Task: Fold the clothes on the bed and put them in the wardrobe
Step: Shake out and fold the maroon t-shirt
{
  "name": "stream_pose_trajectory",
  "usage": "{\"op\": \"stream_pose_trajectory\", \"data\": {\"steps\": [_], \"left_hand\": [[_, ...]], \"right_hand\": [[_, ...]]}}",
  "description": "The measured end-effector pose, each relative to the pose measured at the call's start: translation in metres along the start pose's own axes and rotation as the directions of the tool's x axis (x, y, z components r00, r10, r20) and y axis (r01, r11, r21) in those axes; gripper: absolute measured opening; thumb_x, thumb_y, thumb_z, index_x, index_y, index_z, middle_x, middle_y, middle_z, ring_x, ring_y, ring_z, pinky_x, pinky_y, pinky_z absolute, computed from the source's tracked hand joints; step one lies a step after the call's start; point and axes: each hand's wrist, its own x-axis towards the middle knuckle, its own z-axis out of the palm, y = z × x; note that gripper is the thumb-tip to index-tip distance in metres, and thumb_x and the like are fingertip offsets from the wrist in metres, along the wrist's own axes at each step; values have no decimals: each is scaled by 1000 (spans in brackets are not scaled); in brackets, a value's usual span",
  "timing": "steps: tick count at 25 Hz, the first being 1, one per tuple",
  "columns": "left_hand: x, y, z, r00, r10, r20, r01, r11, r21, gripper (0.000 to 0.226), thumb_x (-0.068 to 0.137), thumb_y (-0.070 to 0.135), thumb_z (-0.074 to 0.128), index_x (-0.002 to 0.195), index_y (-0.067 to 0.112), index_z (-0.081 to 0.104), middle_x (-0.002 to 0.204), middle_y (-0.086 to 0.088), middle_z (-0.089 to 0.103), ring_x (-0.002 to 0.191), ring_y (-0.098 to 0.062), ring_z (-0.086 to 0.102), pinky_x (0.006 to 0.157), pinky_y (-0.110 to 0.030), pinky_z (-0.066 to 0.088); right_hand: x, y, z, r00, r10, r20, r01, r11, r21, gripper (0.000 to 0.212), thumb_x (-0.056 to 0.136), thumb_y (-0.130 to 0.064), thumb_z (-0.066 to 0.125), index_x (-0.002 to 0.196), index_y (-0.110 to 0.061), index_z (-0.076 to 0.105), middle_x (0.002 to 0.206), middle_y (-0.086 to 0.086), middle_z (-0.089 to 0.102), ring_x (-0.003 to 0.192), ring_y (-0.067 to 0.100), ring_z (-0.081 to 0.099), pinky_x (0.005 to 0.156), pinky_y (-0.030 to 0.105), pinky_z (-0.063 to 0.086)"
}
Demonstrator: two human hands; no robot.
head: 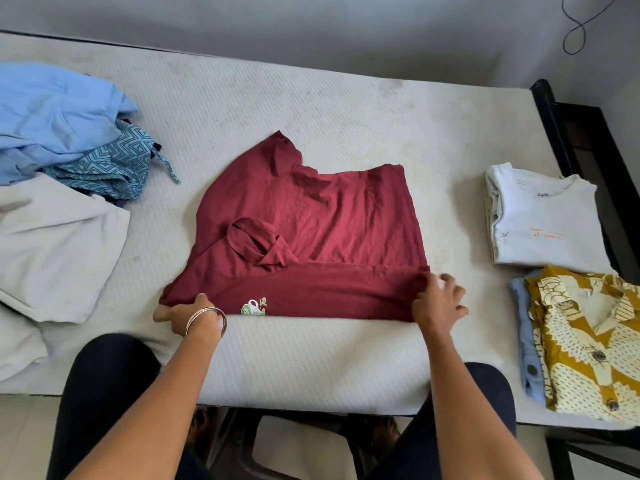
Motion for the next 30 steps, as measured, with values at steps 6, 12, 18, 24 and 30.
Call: {"op": "stream_pose_trajectory", "data": {"steps": [6, 12, 18, 24, 30], "left_hand": [[29, 4, -3, 687, 694, 217, -637, 431, 639, 66, 72, 24, 80, 127, 8, 48, 134, -21, 40, 121, -39, 36, 95, -54, 33], [64, 24, -8, 610, 676, 413, -753, 333, 567, 26, 78, 20, 74, 102, 12, 70, 99, -17, 62, 100, -39, 54, 83, -48, 41], [80, 37, -4, 518, 711, 476, -841, 525, 130, 13, 85, 3, 63, 94, -4, 59, 85, -23, 64, 79, -40, 61, 71, -42, 47], [99, 29, -5, 634, 504, 586, -730, 639, 240, 21, 93, 12, 57, 111, 1, 52, 87, -24, 64, 84, -42, 61, 71, -37, 42], [106, 35, -12, 609, 471, 639, -762, 572, 304, 19, 96, 18, 53, 110, 7, 48, 75, -12, 55, 75, -37, 59, 62, -32, 35]], "right_hand": [[-9, -110, 18, 867, -499, -16, 493, 851, 179, 23, 85, -17, 53, 100, -7, 69, 100, 17, 68, 96, 39, 60, 80, 43, 47], [-96, -259, 74, 462, -762, 454, 873, 481, -81, 67, 80, -44, 73, 135, -17, 47, 130, 2, 55, 127, 26, 40, 105, 57, 25], [-54, -271, 59, 743, -615, 266, 669, 696, -260, 30, 84, -9, 49, 112, -15, 58, 110, 7, 66, 121, 32, 46, 107, 63, 16], [-45, -266, 59, 805, -484, 344, 461, 874, 151, 63, 93, -39, 61, 145, -15, 33, 143, 13, 46, 131, 36, 39, 105, 55, 34], [-54, -308, 68, 694, -404, 596, 403, 904, 142, 62, 82, -22, 78, 134, -12, 47, 128, 8, 55, 127, 31, 47, 113, 48, 23]]}}
